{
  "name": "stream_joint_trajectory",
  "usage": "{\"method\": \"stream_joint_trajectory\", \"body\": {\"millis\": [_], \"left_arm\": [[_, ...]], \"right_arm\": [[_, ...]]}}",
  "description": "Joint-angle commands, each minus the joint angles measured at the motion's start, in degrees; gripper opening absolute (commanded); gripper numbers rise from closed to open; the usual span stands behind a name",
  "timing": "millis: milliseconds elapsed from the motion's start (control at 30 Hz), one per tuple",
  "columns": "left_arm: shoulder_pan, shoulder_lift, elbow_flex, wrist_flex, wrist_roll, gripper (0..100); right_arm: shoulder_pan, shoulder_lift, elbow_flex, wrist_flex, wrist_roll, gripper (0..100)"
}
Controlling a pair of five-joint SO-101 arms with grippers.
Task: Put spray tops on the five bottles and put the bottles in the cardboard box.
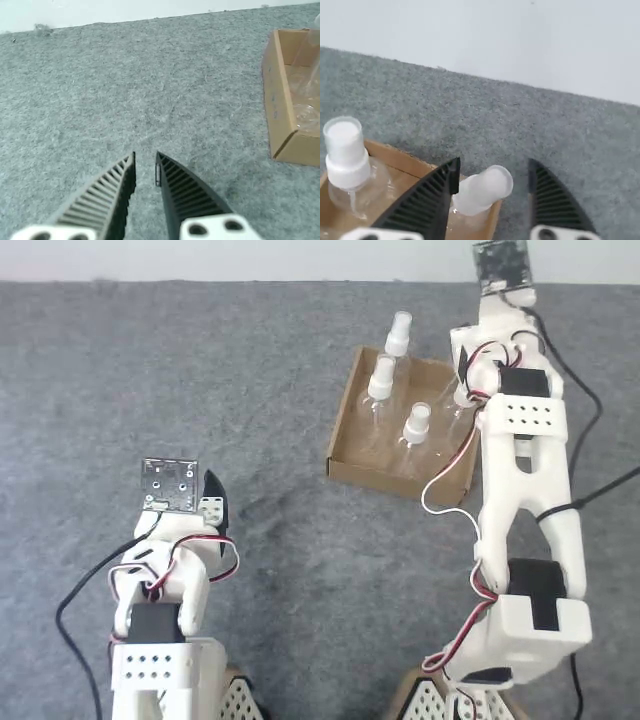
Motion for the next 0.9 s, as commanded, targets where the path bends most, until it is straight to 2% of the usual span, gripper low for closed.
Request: {"method": "stream_joint_trajectory", "body": {"millis": [0, 167, 333, 467, 567, 767, 867], "left_arm": [[0.1, -0.8, -0.3, -2.0, -0.4, 6], [0.1, -0.8, -0.3, -2.0, -0.4, 6], [0.1, -0.8, -0.3, -2.0, -0.4, 6], [0.1, -0.8, -0.3, -2.0, -0.4, 6], [0.1, -0.9, -0.3, -2.0, -0.4, 6], [0.1, -0.8, -0.3, -2.0, -0.4, 6], [0.1, -0.9, -0.3, -2.0, -0.4, 6]], "right_arm": [[0.0, -0.9, -4.2, 2.7, -4.8, 28.1], [-0.3, 0.0, -3.8, 3.4, -5.5, 24.2], [-0.5, 0.9, -5.8, 3.3, -5.1, 12.5], [-0.6, 0.7, -8.1, 3.4, 2.1, 5.2], [-0.7, 0.5, -8.3, 3.8, 6.2, 4.8], [-0.1, 1.1, -7.9, 3.8, 6.5, 5.0], [-0.3, 0.6, -7.9, 3.8, 6.5, 9.7]]}}
